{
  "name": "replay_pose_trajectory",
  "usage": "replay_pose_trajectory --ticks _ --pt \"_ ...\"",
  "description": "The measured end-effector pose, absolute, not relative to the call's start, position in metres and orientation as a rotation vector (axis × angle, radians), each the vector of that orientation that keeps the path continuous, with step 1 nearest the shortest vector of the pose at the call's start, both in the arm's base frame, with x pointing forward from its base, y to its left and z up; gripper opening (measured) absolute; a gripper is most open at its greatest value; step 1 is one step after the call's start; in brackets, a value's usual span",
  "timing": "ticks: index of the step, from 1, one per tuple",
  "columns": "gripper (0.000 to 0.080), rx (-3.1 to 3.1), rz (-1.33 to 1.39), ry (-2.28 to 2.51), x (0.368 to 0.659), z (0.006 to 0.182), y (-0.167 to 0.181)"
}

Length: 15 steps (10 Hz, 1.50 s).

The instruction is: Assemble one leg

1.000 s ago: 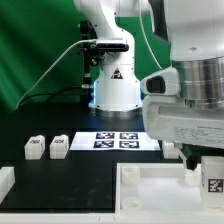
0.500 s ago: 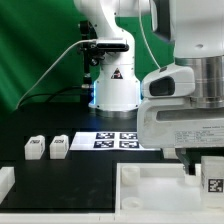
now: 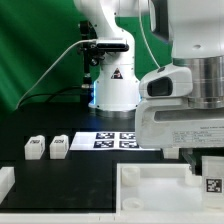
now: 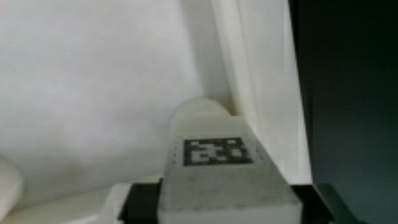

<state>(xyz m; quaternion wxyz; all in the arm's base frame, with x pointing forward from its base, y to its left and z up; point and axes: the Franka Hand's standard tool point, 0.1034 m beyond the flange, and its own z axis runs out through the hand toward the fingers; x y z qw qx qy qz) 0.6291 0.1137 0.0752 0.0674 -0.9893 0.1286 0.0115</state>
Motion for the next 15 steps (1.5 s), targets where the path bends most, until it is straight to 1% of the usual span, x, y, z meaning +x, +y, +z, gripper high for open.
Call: replay_pose_trajectory --ticks 3,6,10,11,12,13,15 --pt "0.0293 -2.902 0.063 0.609 0.6287 0.0742 0.1112" --pt "0.0293 -2.873 0.065 0.706 0.6287 0.0738 0.1123" --pt "0.0294 -2.881 0.057 0.683 0.6275 0.0734 0.1137" --pt "0.0451 -2.881 0.057 0.683 0.6275 0.0732 0.1137" --pt "0.0575 -2.881 0.057 0.684 0.6274 0.0731 0.1137" --pt "0.0634 -2.881 0.058 0.684 0.6274 0.073 0.1136" --pt "0.0645 -2.881 0.058 0.684 0.6274 0.0729 0.1136"
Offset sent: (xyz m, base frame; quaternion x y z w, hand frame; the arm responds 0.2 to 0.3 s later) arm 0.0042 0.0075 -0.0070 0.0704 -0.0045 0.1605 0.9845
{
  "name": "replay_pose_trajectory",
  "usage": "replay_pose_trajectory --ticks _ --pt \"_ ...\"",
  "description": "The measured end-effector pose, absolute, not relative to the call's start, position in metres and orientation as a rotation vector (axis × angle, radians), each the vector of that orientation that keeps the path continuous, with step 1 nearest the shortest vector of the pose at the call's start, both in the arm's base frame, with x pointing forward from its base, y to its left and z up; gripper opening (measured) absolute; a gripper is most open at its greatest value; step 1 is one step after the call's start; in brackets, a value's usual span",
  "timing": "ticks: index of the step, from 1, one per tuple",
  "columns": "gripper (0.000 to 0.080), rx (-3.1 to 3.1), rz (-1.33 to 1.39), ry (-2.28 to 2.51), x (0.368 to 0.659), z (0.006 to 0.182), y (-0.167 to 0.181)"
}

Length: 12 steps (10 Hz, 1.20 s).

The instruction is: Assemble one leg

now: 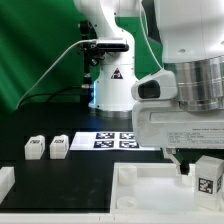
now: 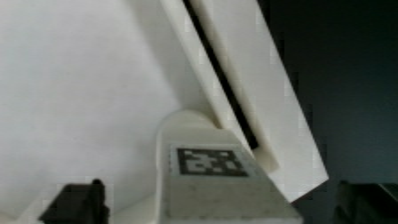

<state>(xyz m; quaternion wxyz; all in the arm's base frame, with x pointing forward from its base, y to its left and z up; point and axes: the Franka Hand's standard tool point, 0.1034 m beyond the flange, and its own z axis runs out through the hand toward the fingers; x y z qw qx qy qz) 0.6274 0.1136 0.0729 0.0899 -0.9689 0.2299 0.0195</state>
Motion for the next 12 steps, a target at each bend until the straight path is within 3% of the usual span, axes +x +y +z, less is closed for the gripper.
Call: replay_pose_trajectory --ticks 4,5,6,7,8,11,12 --pt "0.0649 -2.881 0.058 0.684 0.6273 0.0729 0.1136" --pt "0.0535 -2.881 0.058 0.684 0.6273 0.0729 0.1136" --pt "0.0535 -2.881 0.058 0.684 0.6273 0.0729 0.1136" --pt "0.0351 -2.881 0.058 0.684 0.6273 0.0728 0.1135" --pt "0.0293 -2.881 0.059 0.684 0.6271 0.0726 0.1136" --pt "0.0293 -2.842 0.049 0.782 0.627 0.0721 0.1087" --pt "0.0293 -2.759 0.046 1.014 0.6266 0.0715 0.11"
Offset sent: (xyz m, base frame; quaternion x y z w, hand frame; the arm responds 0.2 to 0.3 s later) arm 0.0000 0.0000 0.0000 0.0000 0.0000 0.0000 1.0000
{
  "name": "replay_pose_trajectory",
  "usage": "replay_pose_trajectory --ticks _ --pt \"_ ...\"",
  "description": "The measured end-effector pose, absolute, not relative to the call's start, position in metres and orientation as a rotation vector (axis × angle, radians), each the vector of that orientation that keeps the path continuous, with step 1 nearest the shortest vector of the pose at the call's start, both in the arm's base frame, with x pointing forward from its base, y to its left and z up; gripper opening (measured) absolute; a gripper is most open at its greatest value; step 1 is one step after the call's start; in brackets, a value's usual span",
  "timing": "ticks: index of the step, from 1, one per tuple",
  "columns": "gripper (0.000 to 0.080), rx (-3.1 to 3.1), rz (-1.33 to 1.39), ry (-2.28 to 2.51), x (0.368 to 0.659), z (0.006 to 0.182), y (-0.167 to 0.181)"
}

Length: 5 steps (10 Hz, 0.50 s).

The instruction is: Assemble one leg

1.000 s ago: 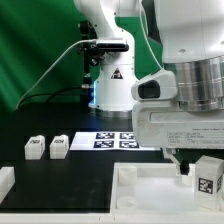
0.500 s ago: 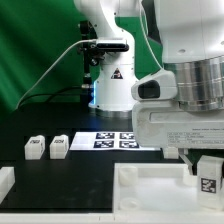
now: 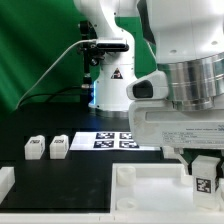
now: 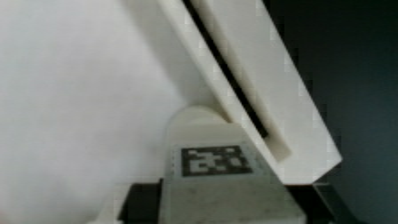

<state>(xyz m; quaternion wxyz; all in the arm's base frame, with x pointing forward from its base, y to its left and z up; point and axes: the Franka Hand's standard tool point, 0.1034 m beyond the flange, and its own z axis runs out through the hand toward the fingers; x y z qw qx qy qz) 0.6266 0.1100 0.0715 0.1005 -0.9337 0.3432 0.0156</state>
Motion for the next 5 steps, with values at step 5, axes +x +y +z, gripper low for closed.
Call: replay_pose_trajectory --ticks 5 --pt "0.0297 -1.964 0.035 2.034 0.6262 0.0699 0.1222"
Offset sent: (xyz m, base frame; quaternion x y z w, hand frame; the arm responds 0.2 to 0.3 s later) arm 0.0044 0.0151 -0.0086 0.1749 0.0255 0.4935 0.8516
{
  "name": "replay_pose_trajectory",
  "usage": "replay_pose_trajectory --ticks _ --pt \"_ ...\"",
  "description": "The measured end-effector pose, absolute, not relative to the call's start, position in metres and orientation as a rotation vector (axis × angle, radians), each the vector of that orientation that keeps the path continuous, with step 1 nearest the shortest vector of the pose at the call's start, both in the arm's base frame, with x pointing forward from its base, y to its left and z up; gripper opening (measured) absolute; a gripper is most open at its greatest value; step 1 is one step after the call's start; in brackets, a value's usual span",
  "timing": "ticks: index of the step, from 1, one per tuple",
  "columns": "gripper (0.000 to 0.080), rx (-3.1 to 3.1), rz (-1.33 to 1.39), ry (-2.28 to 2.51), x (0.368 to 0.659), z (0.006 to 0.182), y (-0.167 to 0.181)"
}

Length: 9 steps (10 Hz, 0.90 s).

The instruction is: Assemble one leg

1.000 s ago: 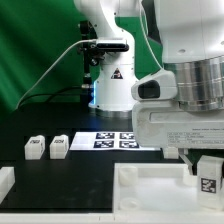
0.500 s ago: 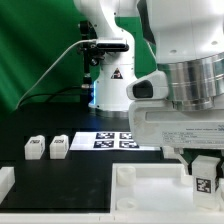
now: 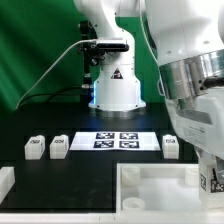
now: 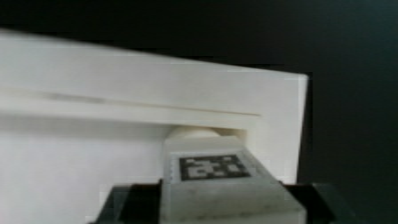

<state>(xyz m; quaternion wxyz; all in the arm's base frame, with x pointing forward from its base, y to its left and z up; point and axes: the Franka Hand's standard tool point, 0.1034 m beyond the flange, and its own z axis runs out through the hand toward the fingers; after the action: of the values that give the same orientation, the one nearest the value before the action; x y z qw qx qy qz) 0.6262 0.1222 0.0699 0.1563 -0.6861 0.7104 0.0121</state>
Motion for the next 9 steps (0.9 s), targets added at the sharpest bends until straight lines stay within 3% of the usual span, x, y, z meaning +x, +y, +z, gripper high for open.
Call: replay_pose_trajectory --ticks 2,3,4,5,6,9 --pt "0.0297 -1.957 0.036 2.044 0.6261 0.0696 0.122" --pt "0.0376 -1.979 0.032 2.023 0.6259 0.069 0.122" --pt "0.0557 -2.069 0.022 1.936 0.6244 0.0677 0.1218" --pt "0.0557 -2.16 0.026 1.847 0.6218 0.0654 0.1202" --pt "0.0629 -2.246 0.02 1.747 0.6228 0.0651 0.1168" --pt "0.0646 -2.62 -0.031 1.259 0.6223 0.0672 0.1226"
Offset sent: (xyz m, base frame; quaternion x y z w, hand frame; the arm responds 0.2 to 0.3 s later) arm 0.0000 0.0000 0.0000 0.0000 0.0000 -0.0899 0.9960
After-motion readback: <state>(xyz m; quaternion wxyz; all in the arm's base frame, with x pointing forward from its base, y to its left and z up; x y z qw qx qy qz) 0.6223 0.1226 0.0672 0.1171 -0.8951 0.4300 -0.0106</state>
